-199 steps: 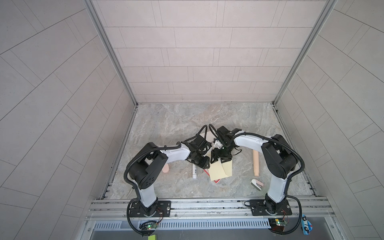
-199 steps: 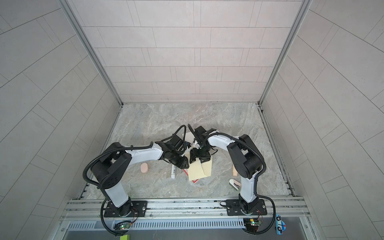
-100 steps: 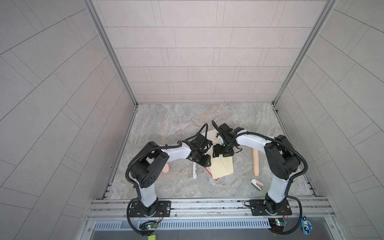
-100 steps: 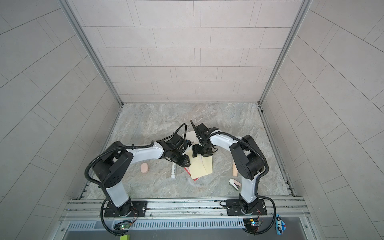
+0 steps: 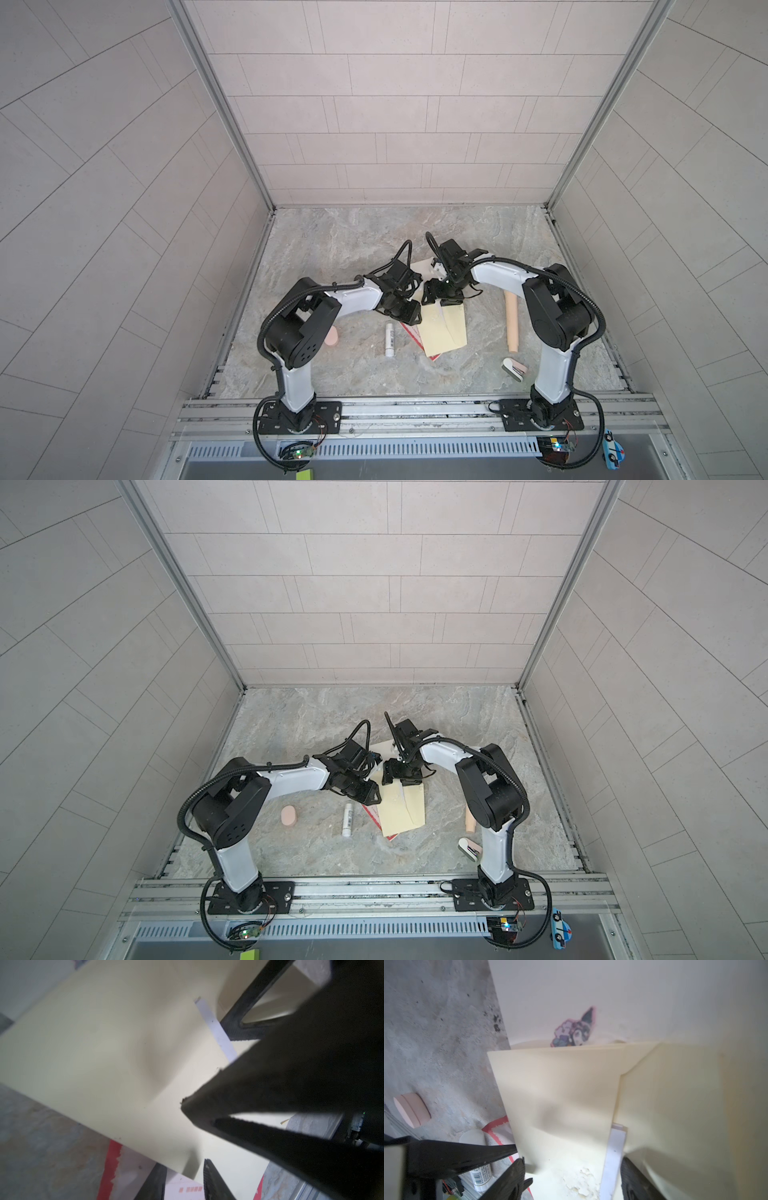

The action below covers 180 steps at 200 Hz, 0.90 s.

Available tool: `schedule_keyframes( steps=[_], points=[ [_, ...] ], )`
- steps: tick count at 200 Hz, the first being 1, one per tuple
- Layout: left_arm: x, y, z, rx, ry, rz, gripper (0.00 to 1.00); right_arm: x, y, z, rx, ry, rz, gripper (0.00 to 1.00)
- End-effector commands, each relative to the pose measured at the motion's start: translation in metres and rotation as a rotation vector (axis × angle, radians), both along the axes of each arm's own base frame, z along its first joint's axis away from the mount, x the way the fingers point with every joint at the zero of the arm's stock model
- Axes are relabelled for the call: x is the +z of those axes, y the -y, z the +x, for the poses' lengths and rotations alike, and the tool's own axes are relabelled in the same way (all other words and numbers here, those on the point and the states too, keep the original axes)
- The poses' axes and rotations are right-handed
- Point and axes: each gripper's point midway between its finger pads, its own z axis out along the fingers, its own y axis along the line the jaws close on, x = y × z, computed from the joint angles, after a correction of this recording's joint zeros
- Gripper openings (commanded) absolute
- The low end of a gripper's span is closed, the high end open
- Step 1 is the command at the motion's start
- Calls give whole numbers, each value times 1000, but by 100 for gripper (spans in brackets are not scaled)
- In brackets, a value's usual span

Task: Place the letter into the envelope and seal it
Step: 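Release the envelope and sheet and raise both grippers away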

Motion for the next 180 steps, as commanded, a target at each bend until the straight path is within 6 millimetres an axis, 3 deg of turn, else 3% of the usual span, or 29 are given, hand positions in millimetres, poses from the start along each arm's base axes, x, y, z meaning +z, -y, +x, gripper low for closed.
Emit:
schedule_keyframes(
  steps=[1, 77, 99, 109, 145, 160, 180],
  points=[
    [5, 21, 7, -43, 47, -61, 37, -7, -19, -8, 3, -50, 103, 74],
    [14, 30, 16, -38, 77, -105, 37, 11, -29, -6, -6, -13, 192, 74],
    [24, 30, 24, -29, 108, -111, 37, 13, -16, -1, -31, 29, 123, 74],
    [31, 25, 30, -12, 146, -101, 39, 24, -7, 6, -49, 100, 79, 75],
    [73, -6, 39, 83, 321, -55, 51, 76, 15, 22, -80, 323, 16, 76],
    [83, -34, 38, 171, 378, 13, 55, 86, 17, 19, -70, 350, 20, 76],
    [79, -78, 23, 292, 385, 132, 59, 90, 22, 15, -69, 357, 10, 76]
  ],
)
